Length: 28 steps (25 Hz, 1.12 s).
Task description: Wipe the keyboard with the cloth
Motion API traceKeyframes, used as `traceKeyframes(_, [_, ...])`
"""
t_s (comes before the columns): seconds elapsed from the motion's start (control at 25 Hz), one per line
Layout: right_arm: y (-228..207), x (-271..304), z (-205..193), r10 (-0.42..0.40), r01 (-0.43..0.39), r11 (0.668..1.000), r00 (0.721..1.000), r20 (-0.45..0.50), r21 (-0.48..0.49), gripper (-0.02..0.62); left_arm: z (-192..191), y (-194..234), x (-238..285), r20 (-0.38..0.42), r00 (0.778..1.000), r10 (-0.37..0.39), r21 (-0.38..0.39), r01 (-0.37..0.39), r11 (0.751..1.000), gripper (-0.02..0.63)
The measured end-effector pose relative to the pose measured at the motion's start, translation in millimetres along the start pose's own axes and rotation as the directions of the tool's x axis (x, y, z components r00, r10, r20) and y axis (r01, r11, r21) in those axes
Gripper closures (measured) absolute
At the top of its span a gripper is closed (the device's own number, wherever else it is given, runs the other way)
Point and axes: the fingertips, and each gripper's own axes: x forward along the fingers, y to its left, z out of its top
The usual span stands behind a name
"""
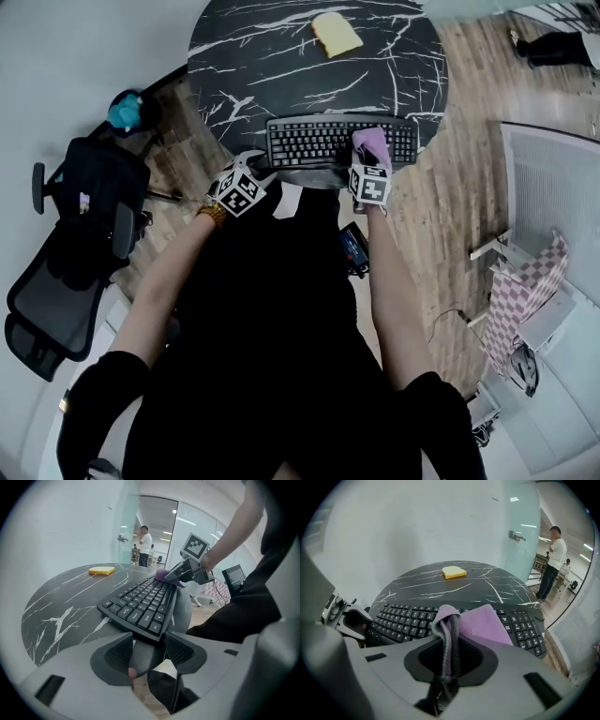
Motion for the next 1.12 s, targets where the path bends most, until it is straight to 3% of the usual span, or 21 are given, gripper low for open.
traceKeyframes(0.68, [37.6,0.0,1.0,0.095,-0.097,0.979,0.995,-0.016,-0.18,0.525,0.5,1.2,-1.4,0.009,1.0,-0.003,-0.003,0.003,1.0,0.39])
traceKeyframes(1.12, [75.3,0.4,-0.5,0.175,-0.182,0.93,0.983,-0.052,-0.319,0.525,-0.2,1.6,-1.9,0.016,1.0,-0.014,-0.004,0.014,1.0,0.393])
